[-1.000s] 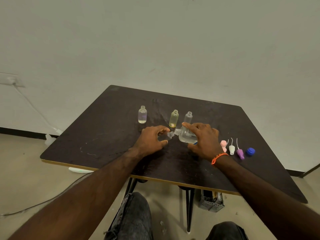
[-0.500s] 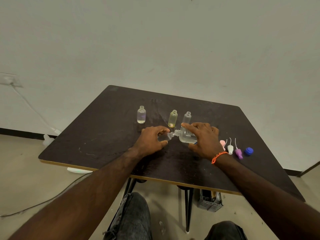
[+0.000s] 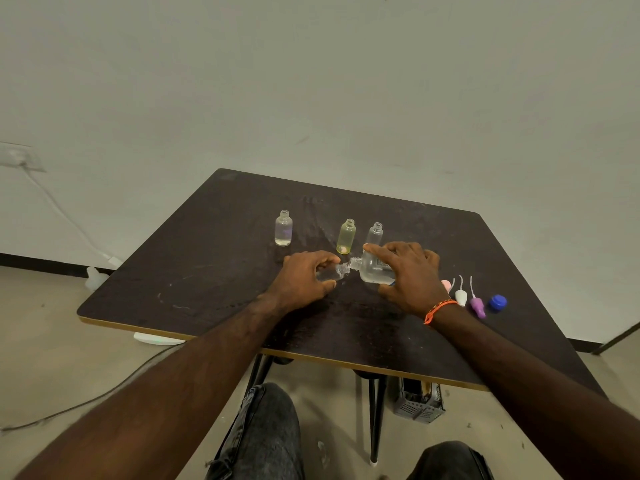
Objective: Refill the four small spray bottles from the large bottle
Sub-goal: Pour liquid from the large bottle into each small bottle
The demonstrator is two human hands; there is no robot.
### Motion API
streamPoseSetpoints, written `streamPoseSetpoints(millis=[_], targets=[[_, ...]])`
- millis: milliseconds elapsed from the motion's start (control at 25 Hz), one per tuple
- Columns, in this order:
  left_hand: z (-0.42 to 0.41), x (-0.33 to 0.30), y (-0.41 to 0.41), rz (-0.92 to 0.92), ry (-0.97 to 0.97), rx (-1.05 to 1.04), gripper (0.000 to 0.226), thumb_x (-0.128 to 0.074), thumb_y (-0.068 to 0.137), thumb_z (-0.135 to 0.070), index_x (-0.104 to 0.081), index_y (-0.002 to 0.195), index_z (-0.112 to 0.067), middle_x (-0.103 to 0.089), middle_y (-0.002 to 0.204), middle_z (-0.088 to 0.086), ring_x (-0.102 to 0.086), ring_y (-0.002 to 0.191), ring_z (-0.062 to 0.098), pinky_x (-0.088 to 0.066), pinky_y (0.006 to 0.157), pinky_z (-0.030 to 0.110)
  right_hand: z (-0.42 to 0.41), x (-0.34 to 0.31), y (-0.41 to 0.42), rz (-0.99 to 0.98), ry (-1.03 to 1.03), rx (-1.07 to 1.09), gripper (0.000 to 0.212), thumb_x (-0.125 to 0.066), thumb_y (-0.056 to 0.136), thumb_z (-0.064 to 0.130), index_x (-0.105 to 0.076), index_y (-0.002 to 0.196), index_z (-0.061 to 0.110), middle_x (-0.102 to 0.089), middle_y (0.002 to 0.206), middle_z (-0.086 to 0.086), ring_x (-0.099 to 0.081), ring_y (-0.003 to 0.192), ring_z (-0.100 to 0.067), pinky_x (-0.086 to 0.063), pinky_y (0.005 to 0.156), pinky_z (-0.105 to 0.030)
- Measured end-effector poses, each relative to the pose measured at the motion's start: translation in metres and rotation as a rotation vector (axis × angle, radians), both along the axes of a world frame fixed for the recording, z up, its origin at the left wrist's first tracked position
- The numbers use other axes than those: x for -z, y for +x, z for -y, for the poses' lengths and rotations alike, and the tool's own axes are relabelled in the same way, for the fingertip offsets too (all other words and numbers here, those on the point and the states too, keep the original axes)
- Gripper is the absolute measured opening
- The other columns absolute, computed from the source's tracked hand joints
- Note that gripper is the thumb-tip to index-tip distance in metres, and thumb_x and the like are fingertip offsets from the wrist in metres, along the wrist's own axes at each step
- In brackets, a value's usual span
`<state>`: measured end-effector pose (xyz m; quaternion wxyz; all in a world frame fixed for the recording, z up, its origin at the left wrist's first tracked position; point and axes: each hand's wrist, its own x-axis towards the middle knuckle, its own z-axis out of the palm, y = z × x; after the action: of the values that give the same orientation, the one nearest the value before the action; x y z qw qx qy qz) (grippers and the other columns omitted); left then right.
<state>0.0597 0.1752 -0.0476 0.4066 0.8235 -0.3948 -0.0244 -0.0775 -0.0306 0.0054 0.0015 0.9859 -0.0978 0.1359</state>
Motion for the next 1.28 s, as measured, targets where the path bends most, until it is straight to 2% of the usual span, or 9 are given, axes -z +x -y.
streamPoseSetpoints(millis=[1280], targets=[[-0.0038,0.0031,0.0006,0.018,-0.036,-0.012,0.051,-0.086,0.082,-0.027,-0.067,0.130,-0.025,-0.073,0.122,-0.009,-0.066,0.109,0.005,-0.050,0.107,0.049,-0.0030,0.0000,0.0016,-0.005,0.021,-0.006,0.080,-0.072,0.082,0.040,-0.032,0.150,0.046,-0.047,0.143,0.003,-0.036,0.134,-0.023,-0.023,0.107,-0.048]])
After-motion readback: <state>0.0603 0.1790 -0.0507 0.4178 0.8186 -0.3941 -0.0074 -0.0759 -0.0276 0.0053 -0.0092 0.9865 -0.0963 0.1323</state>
